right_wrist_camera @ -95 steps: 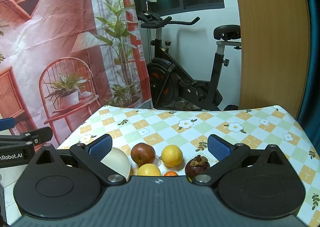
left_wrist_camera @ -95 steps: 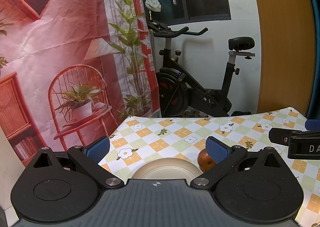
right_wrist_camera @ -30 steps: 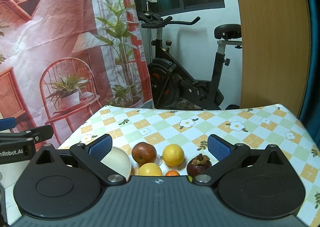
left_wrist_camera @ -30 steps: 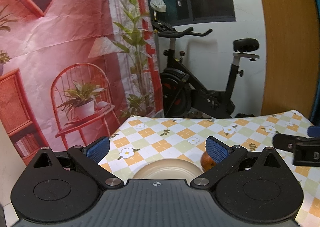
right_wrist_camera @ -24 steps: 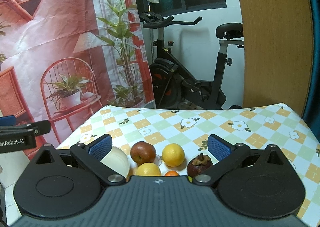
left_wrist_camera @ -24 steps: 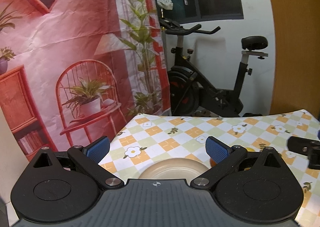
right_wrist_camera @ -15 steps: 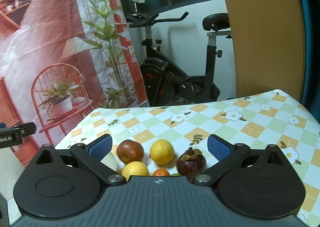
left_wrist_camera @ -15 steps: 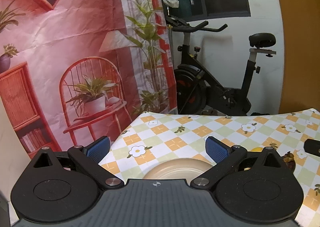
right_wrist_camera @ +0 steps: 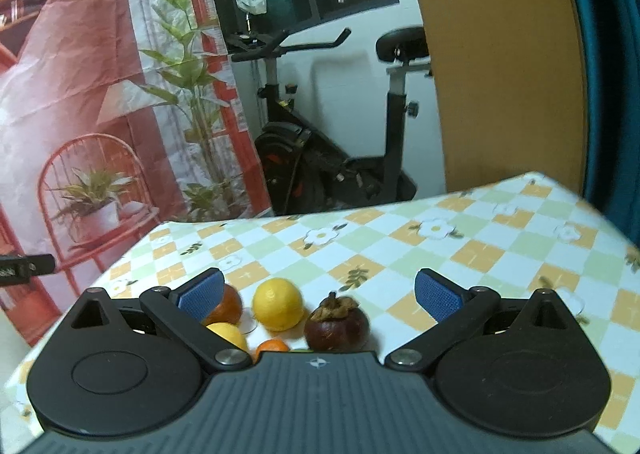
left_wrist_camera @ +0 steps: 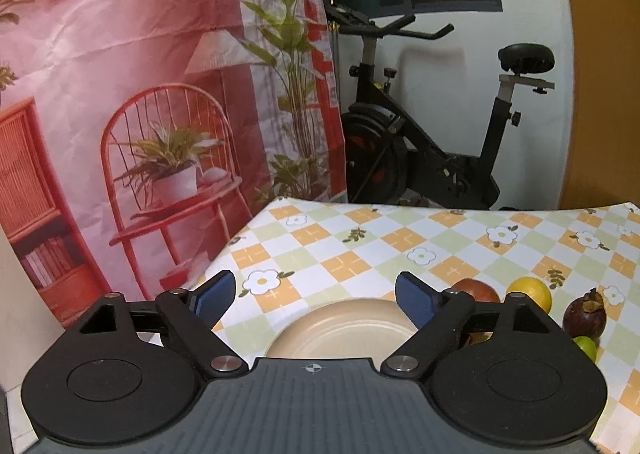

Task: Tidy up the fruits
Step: 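Move the left gripper toward the dark purple mangosteen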

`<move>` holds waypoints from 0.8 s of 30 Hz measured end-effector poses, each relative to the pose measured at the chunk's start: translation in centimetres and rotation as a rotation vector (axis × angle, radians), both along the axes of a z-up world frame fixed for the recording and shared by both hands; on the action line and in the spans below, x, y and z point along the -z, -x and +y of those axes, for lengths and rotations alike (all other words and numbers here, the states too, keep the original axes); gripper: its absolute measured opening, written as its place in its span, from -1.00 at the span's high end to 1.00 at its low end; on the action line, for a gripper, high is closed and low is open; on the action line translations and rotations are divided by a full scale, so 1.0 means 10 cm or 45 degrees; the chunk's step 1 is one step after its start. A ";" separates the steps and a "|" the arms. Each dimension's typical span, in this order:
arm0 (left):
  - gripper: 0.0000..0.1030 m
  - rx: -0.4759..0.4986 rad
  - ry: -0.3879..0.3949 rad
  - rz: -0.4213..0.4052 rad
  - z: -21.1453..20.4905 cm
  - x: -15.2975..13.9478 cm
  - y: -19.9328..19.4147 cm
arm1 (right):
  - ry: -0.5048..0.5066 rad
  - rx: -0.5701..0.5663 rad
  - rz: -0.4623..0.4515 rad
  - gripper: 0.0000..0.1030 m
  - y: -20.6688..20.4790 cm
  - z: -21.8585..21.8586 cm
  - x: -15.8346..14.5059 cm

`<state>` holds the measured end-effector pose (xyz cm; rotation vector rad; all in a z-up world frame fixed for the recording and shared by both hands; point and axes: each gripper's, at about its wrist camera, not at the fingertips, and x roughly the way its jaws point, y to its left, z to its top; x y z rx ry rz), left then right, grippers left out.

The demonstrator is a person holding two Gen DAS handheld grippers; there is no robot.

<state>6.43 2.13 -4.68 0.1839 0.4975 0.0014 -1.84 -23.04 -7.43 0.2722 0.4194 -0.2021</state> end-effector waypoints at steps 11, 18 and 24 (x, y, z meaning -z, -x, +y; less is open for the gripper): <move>-0.58 0.154 0.060 -0.028 0.03 0.12 -0.06 | 0.064 -0.122 0.060 -1.00 -0.12 0.16 0.25; -0.58 0.266 0.200 -0.001 0.03 0.22 -0.09 | 0.037 -0.129 0.096 -1.00 -0.14 0.12 0.34; -0.59 0.321 0.239 -0.024 0.01 0.28 -0.06 | 0.039 -0.147 0.108 -0.99 -0.15 0.14 0.36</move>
